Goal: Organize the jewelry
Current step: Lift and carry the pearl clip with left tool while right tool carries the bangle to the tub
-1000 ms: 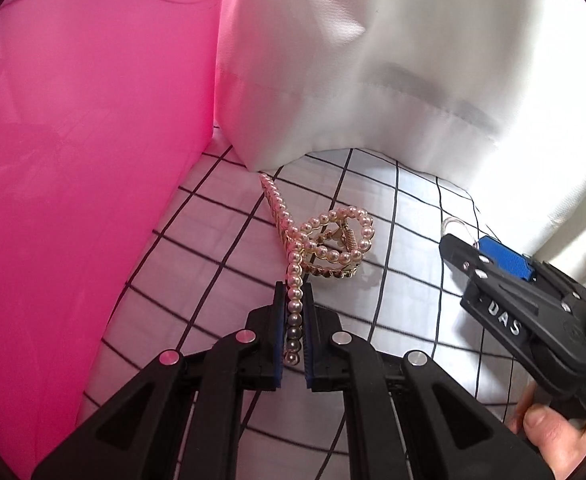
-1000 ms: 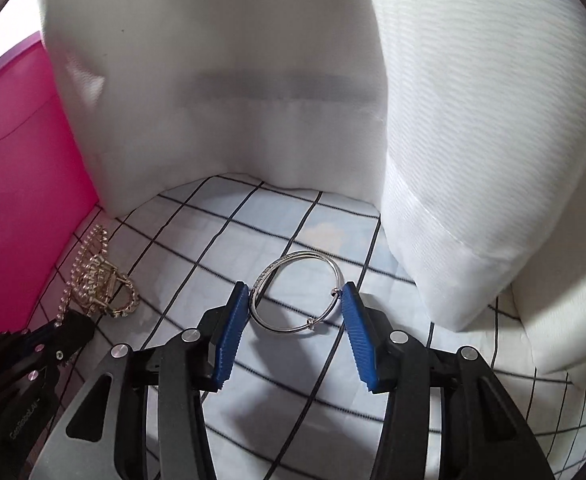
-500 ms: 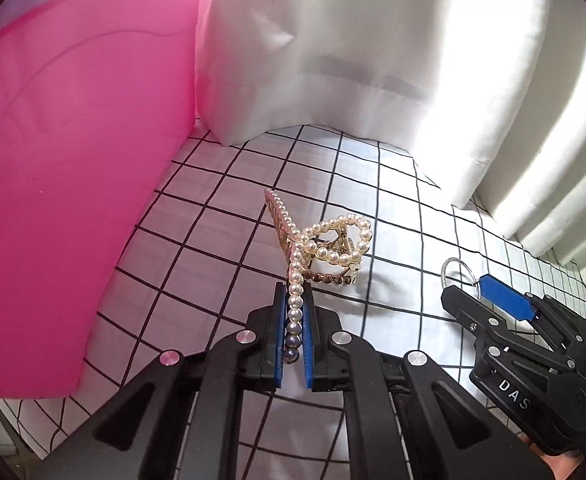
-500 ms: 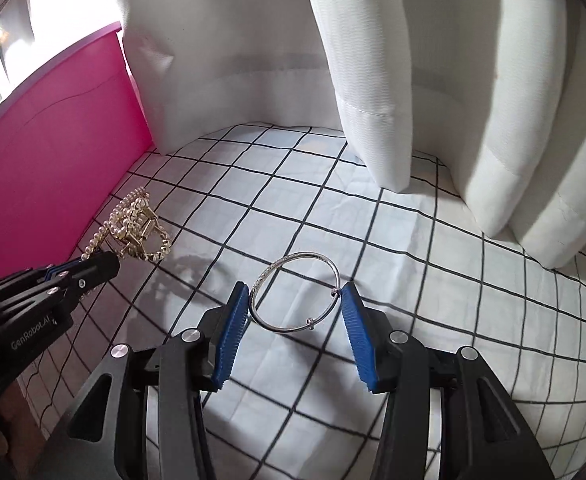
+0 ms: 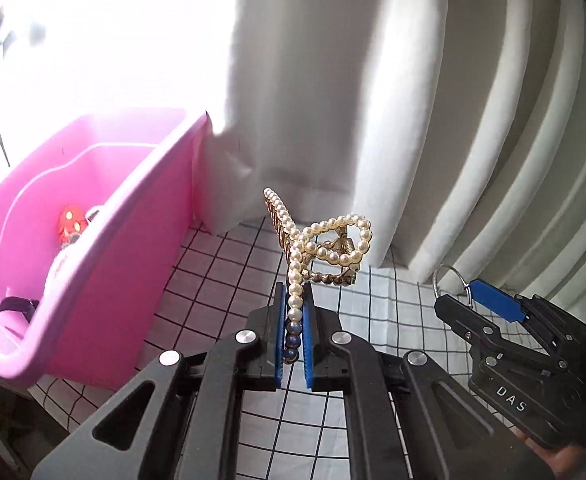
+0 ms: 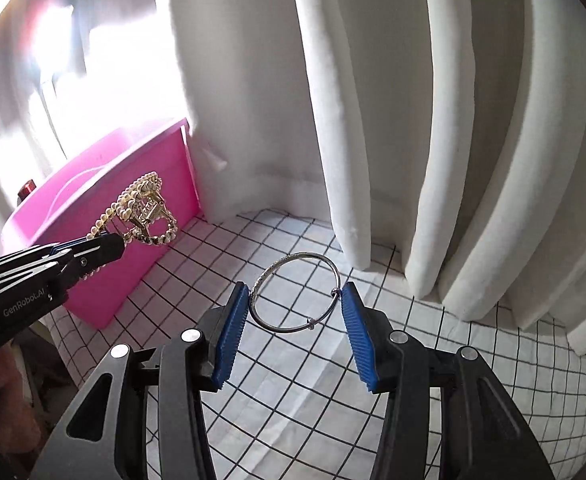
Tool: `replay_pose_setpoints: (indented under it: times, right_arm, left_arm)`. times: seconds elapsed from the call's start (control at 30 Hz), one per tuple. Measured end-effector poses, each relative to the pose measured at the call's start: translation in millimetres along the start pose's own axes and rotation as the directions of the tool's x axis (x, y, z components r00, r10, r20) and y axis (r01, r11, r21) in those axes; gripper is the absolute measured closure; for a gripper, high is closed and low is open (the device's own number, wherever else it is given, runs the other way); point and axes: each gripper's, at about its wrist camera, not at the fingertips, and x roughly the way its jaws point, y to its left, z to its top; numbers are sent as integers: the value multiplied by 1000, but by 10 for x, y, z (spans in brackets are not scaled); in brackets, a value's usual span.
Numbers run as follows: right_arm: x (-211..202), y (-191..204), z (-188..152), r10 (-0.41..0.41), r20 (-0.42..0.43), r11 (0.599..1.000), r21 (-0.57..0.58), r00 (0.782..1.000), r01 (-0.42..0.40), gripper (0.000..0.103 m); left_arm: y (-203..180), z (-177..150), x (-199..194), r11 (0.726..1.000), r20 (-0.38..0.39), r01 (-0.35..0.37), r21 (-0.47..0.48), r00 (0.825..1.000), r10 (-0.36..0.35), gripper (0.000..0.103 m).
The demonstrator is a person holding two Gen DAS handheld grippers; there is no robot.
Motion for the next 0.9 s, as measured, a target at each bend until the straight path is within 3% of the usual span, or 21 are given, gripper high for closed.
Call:
replay_pose_setpoints:
  times: [0.2,0.43,0.63,0.9]
  right_arm:
    - [-345,288,420,64,109,996,-76,992,-56,56]
    - [-335,898,918,209,170,966,-189,963,-176,56]
    - [-33,1526,1221,306,126,923,-284,944,-261,56]
    - [553,2134,1304,343,-5,888,-323,939,-326,56]
  left_arm:
    - [194,316,-492,999,129,-46,-24,990,49,96]
    - [793,533,-762,983,173,-173,-65,968,182,96]
    - [1392,552,-769,947,145,-293,-130,939,310,96]
    - [1968,451,-513,911,59,-368,-184,921,384,96]
